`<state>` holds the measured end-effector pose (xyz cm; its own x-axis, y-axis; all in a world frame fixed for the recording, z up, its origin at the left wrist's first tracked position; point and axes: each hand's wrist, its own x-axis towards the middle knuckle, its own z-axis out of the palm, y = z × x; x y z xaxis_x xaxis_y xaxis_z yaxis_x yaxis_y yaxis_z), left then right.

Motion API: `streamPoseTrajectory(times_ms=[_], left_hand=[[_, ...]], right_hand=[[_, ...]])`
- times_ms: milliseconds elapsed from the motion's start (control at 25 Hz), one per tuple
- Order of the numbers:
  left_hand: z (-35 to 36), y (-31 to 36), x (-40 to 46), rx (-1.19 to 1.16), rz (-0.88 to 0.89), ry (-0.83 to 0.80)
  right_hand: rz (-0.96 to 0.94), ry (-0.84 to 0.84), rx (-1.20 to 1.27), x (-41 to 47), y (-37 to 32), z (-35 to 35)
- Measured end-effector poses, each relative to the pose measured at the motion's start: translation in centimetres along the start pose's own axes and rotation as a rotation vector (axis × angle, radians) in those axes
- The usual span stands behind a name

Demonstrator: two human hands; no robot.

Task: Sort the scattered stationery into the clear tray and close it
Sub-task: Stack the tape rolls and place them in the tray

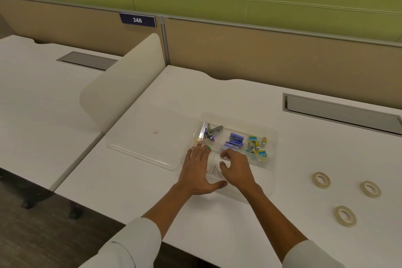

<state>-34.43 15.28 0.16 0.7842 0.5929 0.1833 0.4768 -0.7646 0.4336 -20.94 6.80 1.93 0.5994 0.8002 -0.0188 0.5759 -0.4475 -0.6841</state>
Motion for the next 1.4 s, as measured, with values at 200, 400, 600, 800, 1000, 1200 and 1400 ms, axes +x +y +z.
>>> streamPoseTrajectory(times_ms=[200,400,600,800,1000,1200,1400], left_hand=[[-0.7,1.2,0.6,0.044,-0.007,0.012],[0.0,5.5,1.7,0.034,0.056,-0.001],[2.7,12.1,2.5,0.031,0.154,-0.052],[6.2,19.1,3.1,-0.018,0.313,-0.111],[10.0,24.8,3.1,-0.094,0.396,-0.204],[13.9,29.5,2.8,-0.046,0.364,-0.361],[16.9,32.2,2.6,0.002,0.284,-0.417]], right_hand=[[-0.090,0.055,0.120,-0.9,1.3,-2.3],[-0.115,0.147,0.269,-2.5,3.7,-5.3],[0.199,0.187,0.683,-4.5,8.3,-10.6],[0.403,0.226,1.015,-8.0,14.3,-15.7],[0.511,0.322,1.225,-11.8,19.6,-19.7],[0.672,0.410,1.466,-14.8,23.9,-22.6],[0.730,0.437,1.580,-16.6,25.9,-23.4]])
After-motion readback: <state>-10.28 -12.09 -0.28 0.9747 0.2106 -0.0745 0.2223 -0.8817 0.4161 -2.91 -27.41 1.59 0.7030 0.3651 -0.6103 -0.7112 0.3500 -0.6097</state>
